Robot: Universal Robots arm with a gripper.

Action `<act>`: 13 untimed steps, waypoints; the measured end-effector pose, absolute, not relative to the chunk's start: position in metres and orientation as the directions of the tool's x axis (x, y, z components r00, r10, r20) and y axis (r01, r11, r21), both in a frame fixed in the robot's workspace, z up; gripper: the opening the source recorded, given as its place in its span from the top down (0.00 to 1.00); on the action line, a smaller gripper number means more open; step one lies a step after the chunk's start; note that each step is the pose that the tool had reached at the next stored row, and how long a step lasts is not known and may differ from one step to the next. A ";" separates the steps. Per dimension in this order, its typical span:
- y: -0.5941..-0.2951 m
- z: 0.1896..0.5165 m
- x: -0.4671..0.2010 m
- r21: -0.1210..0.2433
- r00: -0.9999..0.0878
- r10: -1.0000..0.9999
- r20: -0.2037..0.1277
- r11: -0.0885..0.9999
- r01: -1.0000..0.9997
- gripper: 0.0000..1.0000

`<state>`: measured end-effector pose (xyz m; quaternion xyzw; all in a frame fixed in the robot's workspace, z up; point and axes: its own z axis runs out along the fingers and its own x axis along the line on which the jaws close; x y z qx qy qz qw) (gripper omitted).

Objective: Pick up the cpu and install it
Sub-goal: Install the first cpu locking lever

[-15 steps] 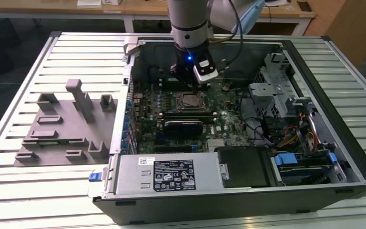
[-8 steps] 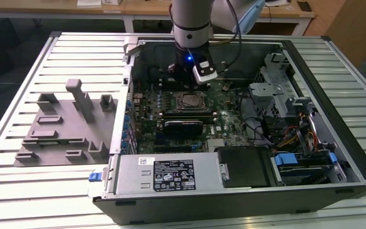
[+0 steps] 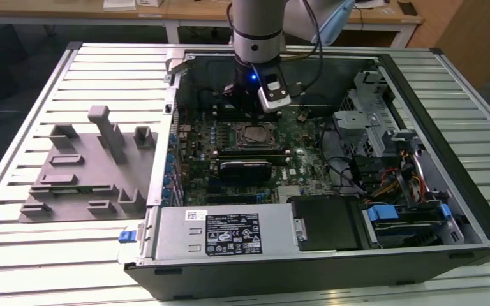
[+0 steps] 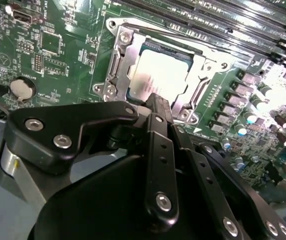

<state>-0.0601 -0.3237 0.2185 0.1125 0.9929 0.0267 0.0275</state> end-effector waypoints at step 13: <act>-0.326 0.234 -0.060 0.051 -0.973 0.225 -0.050 0.974 0.222 0.89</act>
